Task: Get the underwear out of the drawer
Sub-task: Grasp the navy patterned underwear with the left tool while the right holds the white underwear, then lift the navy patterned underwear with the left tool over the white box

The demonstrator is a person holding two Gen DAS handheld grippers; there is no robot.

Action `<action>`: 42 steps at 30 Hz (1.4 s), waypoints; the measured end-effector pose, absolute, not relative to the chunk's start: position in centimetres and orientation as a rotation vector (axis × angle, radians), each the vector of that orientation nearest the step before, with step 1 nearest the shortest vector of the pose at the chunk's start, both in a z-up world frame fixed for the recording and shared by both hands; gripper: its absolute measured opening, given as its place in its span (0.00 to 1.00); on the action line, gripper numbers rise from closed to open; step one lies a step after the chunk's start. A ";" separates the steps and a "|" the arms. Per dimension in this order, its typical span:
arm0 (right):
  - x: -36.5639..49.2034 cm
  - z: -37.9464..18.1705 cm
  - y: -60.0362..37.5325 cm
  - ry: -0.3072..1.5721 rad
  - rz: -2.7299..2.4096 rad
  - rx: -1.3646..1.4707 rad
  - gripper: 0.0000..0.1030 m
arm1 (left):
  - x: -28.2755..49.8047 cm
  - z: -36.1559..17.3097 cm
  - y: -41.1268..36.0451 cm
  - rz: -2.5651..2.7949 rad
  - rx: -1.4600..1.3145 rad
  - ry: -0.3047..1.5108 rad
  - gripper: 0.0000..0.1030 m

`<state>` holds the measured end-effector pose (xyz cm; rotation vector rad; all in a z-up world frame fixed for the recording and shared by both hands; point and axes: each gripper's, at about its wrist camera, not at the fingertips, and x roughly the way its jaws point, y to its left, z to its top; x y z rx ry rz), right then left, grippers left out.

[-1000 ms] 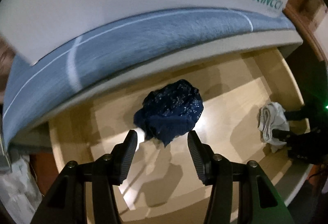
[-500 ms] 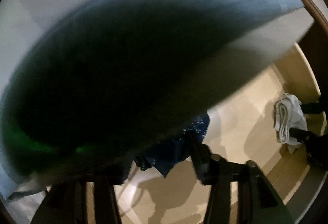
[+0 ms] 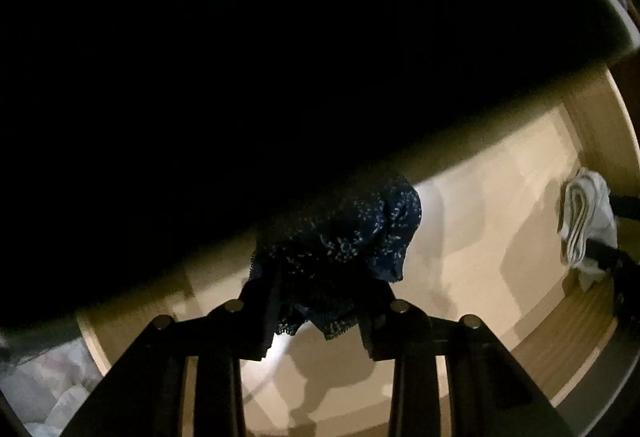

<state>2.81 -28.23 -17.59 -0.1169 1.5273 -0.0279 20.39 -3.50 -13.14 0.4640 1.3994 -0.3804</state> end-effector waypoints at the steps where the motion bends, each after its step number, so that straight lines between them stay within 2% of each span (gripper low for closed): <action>1: 2.8 -17.6 -28.2 1.528 -0.029 -0.118 0.44 | 20.3 -13.2 -3.3 -0.375 0.466 1.415 0.32; 10: 2.8 -17.2 -28.0 1.534 -0.030 -0.124 0.45 | 18.7 -13.7 -0.4 -0.305 0.433 1.553 0.32; 21: 3.1 -17.1 -27.7 1.531 -0.031 -0.125 0.45 | 17.3 -14.5 5.6 -0.171 0.113 1.727 0.31; 29: 3.3 -17.1 -27.6 1.528 -0.033 -0.121 0.46 | 14.1 -13.7 9.8 -0.114 0.006 1.680 0.32; 33: 3.3 -17.2 -27.6 1.528 -0.032 -0.122 0.46 | 13.3 -12.7 10.0 -0.127 -0.042 1.638 0.39; 37: 3.3 -17.1 -27.6 1.527 -0.032 -0.123 0.46 | 12.8 -11.3 10.8 -0.179 -0.120 1.609 0.56; 42: 3.3 -17.1 -27.6 1.527 -0.033 -0.123 0.46 | 14.2 -10.4 9.6 -0.180 -0.122 1.591 0.56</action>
